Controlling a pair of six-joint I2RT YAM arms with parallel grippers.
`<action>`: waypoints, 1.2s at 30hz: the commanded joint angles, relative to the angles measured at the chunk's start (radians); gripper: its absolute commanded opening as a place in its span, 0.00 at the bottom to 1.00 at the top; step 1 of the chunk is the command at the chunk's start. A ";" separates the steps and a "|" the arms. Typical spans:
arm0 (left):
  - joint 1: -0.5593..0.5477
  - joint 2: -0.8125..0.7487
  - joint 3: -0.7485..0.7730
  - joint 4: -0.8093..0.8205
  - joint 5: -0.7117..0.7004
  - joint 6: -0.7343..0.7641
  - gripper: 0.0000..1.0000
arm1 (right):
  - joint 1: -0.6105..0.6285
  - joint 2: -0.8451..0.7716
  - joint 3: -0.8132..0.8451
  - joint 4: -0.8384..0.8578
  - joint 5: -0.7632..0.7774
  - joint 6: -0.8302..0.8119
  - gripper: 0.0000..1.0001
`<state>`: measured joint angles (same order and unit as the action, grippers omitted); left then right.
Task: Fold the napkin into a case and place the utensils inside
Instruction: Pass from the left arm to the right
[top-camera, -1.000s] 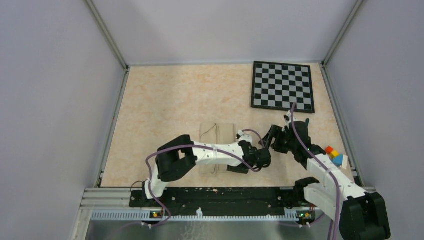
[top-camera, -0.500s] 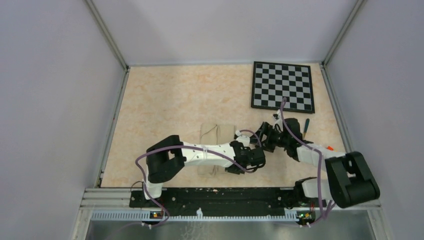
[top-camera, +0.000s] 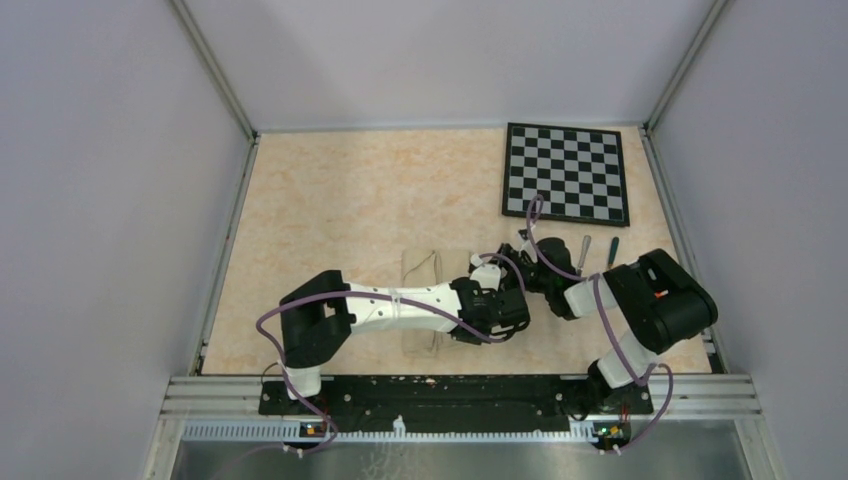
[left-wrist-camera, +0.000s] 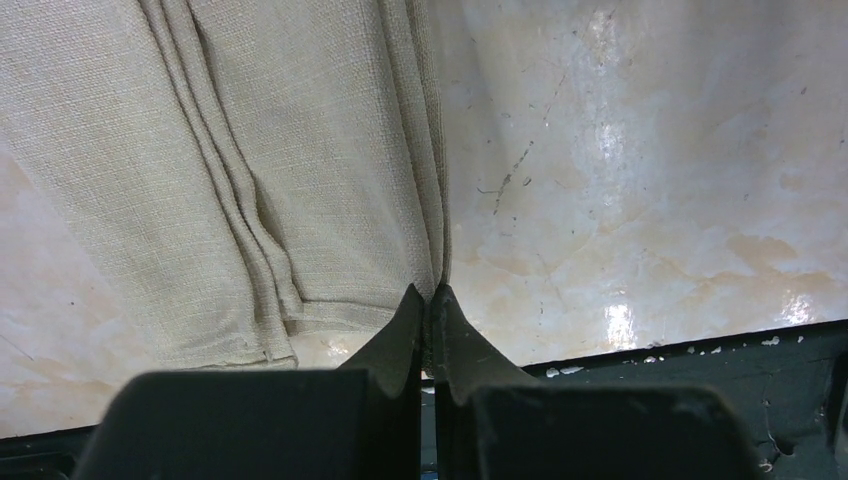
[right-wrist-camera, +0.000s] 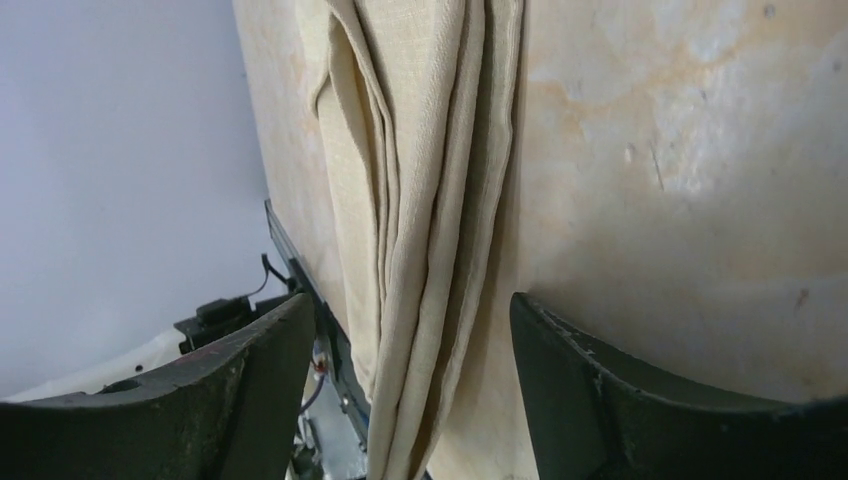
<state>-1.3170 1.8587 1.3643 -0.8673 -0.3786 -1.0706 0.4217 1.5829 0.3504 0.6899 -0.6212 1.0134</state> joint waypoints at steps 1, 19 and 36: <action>0.001 -0.053 -0.013 0.005 -0.003 0.006 0.00 | 0.023 0.062 0.038 0.125 0.057 0.040 0.69; 0.001 -0.046 -0.008 0.036 0.010 0.015 0.00 | 0.049 0.168 0.084 0.196 0.098 0.010 0.37; 0.526 -0.642 -0.523 0.644 0.517 0.121 0.44 | 0.049 0.140 0.170 0.067 0.136 -0.211 0.00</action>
<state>-0.9337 1.3243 0.9871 -0.4801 -0.0105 -0.9752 0.4629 1.7611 0.4793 0.8062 -0.5133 0.8955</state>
